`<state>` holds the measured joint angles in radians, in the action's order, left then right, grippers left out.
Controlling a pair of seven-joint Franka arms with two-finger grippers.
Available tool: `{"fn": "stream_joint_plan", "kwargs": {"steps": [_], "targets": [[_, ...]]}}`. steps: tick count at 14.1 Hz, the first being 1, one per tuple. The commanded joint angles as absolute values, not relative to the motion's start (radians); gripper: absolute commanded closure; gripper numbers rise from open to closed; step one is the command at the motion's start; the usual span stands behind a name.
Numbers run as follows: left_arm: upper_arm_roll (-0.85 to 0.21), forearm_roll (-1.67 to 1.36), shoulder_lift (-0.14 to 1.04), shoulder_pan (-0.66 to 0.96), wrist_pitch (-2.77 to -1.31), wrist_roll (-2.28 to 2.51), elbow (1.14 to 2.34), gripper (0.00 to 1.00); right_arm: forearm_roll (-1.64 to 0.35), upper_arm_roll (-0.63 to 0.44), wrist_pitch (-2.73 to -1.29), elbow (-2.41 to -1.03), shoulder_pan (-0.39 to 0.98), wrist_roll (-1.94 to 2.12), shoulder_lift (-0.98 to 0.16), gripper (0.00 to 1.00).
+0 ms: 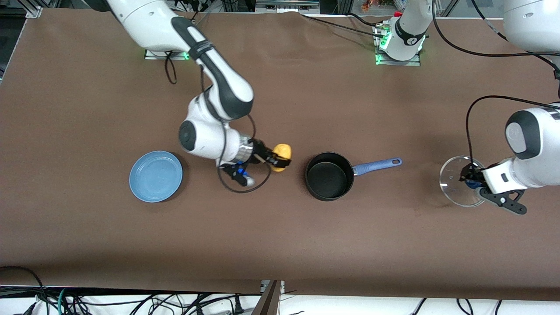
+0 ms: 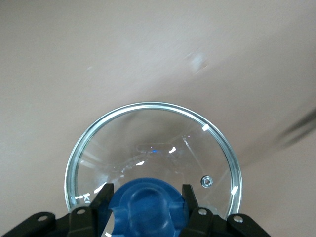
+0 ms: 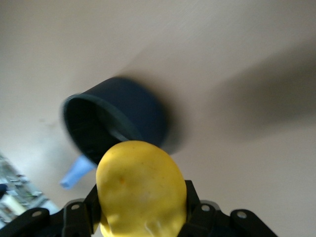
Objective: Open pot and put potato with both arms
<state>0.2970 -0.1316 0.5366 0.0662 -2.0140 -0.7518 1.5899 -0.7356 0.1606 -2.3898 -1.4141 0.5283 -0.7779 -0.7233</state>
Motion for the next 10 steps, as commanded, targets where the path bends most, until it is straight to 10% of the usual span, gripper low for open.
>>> {"fn": "stream_joint_plan", "kwargs": {"steps": [1,8,10], "targets": [[0.305,-0.161,0.561,0.002,-2.072,-0.912,1.618,0.50,-0.778,0.155,-2.491,-1.258,0.606,-0.891,-0.828,0.89],[0.305,-0.316,0.690,-0.113,-2.166,-1.199,1.618,0.44,-0.778,0.155,-2.672,-1.152,0.704,-0.956,-0.942,0.76],[0.305,-0.316,0.701,-0.114,-2.183,-1.198,1.617,0.07,-0.778,0.155,-2.677,-1.117,0.706,-0.954,-0.972,0.71]]}}
